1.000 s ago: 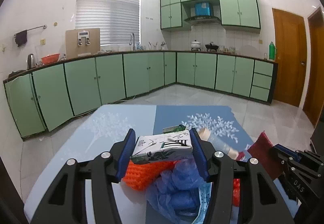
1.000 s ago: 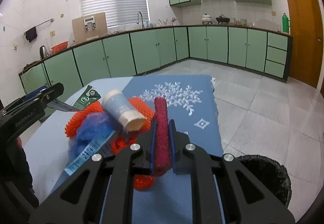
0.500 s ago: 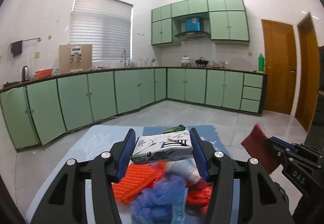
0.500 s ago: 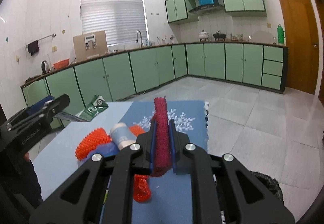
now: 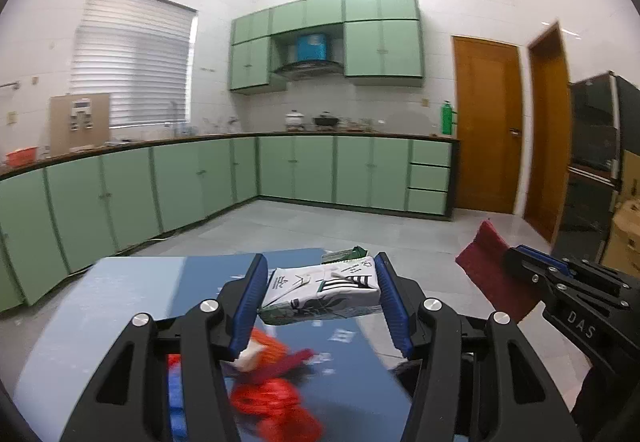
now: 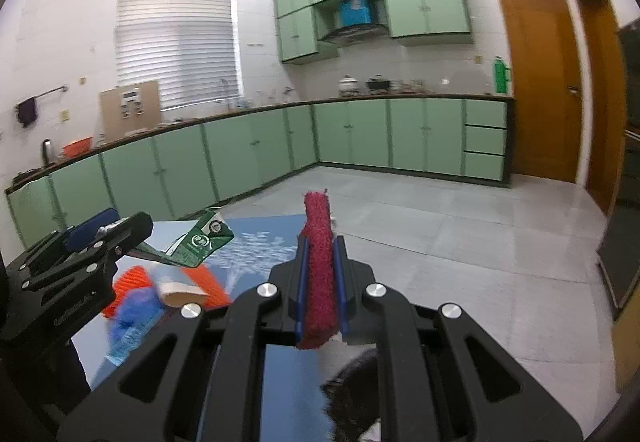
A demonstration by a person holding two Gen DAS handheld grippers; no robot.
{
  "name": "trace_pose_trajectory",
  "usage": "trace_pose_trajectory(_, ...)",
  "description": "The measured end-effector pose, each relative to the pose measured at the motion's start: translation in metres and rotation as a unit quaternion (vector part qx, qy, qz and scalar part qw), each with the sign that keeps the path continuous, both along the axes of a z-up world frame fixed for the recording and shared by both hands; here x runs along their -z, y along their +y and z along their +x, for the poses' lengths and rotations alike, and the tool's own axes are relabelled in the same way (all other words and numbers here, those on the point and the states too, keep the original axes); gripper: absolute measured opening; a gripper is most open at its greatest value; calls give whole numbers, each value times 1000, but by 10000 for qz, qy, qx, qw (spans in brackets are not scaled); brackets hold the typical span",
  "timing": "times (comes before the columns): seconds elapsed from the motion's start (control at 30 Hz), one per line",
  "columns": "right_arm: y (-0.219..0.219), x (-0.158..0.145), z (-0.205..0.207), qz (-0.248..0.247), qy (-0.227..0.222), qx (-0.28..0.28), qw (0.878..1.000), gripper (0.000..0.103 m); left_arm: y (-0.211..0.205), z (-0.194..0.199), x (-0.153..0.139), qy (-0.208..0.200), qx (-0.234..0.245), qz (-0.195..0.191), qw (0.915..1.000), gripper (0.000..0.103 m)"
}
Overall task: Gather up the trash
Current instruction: 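Carry sponge and wrapper to the bin and open both tools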
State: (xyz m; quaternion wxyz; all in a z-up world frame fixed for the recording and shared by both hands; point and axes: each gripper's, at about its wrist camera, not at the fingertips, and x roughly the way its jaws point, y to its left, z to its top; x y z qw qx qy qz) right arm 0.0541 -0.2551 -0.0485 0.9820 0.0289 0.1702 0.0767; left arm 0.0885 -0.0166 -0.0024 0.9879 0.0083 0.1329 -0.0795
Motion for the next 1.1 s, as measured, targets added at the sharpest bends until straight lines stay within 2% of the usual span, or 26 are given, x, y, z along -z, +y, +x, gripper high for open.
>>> trace_pose_trajectory(0.2, -42, 15, -5, -62, 131, 483, 9987, 11, -45, 9, 16, 189, 488, -34, 9986, 54)
trace_pose_trajectory(0.57, -96, 66, -4, -11, 602, 1133, 9917, 11, -103, 33, 59, 750, 1169, -86, 9903, 54)
trace_pose_trajectory(0.93, -117, 106, 18, 64, 1004, 1392, 9851, 12, -141, 56, 87, 1091, 1415, 137, 9838, 54)
trace_pose_trajectory(1.0, -120, 111, 20, 69, 1044, 1434, 9841, 15, -145, 59, 89, 1172, 1478, 128, 9820, 55)
trace_pose_trajectory(1.03, -121, 114, 21, 67, 1084, 1459, 9833, 24, -145, 60, 89, 1225, 1518, 90, 9807, 55)
trace_pose_trajectory(1.1, -124, 117, 22, 73, 1113, 1502, 9823, 37, -143, 61, 89, 1250, 1554, -40, 9799, 72)
